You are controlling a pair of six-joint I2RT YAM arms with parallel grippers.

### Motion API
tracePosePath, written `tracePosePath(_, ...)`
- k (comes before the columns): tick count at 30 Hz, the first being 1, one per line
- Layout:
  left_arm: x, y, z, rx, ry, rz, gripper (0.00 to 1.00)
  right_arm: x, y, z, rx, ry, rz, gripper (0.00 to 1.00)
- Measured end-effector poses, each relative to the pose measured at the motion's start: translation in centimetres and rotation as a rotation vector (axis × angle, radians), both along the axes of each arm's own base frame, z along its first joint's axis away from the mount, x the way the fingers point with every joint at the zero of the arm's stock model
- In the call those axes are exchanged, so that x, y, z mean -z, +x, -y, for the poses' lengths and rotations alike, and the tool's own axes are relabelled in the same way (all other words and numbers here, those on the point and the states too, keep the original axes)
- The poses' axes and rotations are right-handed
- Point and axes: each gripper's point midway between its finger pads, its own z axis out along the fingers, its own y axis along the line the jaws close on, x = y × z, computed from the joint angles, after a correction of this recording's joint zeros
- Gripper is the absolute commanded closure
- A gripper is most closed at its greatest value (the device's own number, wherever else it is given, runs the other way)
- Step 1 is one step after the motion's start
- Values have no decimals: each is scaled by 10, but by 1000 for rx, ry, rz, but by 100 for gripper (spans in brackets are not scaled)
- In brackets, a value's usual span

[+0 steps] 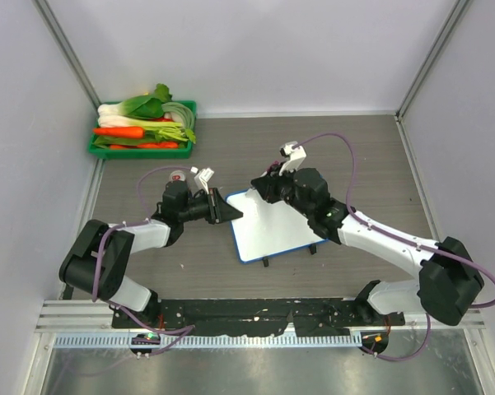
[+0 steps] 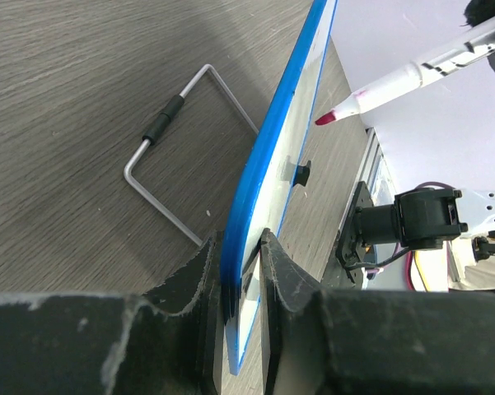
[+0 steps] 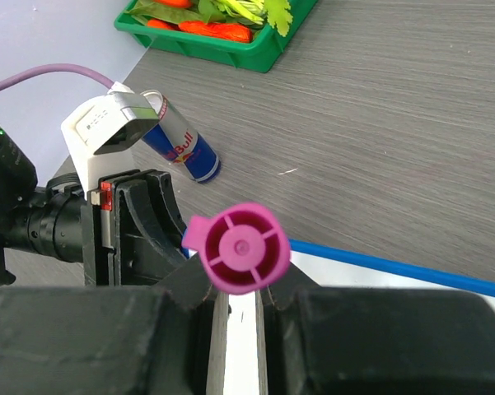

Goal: Write a sentence on the whiteboard

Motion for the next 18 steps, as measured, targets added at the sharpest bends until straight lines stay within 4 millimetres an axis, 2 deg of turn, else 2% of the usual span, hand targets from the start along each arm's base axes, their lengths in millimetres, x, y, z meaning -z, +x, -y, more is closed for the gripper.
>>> tracePosePath(10,0,0,1,7,-1,-3,100,13,3,-3,12,-29,-18,99)
tracePosePath(18,1,1,1,7,-1,-6,100,16,3,-2,19,-35,-19,98)
